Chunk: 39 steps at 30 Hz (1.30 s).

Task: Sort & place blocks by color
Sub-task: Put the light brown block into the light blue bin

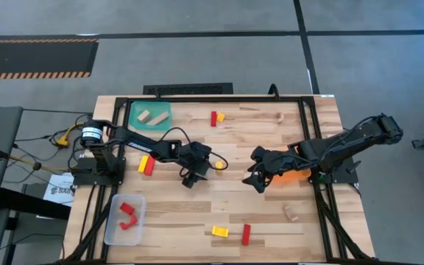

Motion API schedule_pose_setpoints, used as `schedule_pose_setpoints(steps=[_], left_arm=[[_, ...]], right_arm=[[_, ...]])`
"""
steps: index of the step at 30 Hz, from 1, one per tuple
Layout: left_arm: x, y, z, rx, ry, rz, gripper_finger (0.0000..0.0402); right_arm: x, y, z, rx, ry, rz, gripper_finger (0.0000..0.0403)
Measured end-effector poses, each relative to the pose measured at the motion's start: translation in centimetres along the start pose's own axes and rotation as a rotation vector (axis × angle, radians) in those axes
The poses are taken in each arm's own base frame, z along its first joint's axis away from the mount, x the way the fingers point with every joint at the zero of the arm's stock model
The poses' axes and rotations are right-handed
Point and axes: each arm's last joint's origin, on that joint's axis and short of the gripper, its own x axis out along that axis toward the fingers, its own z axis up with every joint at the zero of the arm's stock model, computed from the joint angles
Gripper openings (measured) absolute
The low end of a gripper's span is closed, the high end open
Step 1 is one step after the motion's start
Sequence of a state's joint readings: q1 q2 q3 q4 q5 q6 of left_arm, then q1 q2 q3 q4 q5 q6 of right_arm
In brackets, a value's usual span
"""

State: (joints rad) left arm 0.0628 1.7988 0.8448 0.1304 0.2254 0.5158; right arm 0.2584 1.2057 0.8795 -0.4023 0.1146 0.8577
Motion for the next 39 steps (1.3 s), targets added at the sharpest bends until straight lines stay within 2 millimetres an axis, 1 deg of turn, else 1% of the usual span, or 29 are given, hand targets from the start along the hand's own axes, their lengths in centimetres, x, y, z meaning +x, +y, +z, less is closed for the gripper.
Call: schedule_pose_setpoints(steps=[4, 7, 13, 20, 22, 26, 29, 32, 36, 39], left_arm=[[0.0, 0.1, -0.1, -0.032, 0.018, 0.022, 0.0238], [0.2, -0.2, -0.7, -0.069, 0.064, 0.003, 0.0238], [-0.1, 0.0, -1.2, -0.114, 0.105, -0.013, 0.0238], [-0.3, 0.0, -1.2, -0.154, 0.115, -0.013, 0.0238], [-0.7, 0.0, -1.1, -0.174, 0.119, -0.009, 0.0238], [-2.4, 0.2, 0.1, -0.207, 0.068, 0.019, 0.0238], [-3.1, 0.2, 0.3, -0.234, 0.073, 0.016, 0.0238], [-3.2, -0.1, 0.1, -0.271, 0.104, -0.001, 0.0238], [-2.6, -0.6, -1.1, -0.362, 0.156, -0.017, 0.0238], [-2.4, -0.7, -1.4, -0.419, 0.170, -0.018, 0.0238]], right_arm=[[0.0, 0.1, 0.0, 0.000, -0.004, 0.005, 0.0327], [0.0, 0.2, 0.2, 0.003, -0.019, 0.023, 0.0327], [0.0, 0.3, 0.3, 0.005, -0.040, 0.031, 0.0327], [0.0, 0.3, 0.3, 0.004, -0.045, 0.025, 0.0327], [0.0, 0.3, 0.3, 0.003, -0.044, 0.024, 0.0327], [0.0, 0.3, 0.3, 0.003, -0.044, 0.023, 0.0327], [0.0, 0.3, 0.3, -0.003, -0.043, 0.022, 0.0327], [0.0, 0.3, 0.3, -0.013, -0.043, 0.022, 0.0327], [0.0, 0.3, 0.3, -0.016, -0.042, 0.021, 0.0327], [0.0, 0.3, 0.3, -0.016, -0.041, 0.020, 0.0327]])
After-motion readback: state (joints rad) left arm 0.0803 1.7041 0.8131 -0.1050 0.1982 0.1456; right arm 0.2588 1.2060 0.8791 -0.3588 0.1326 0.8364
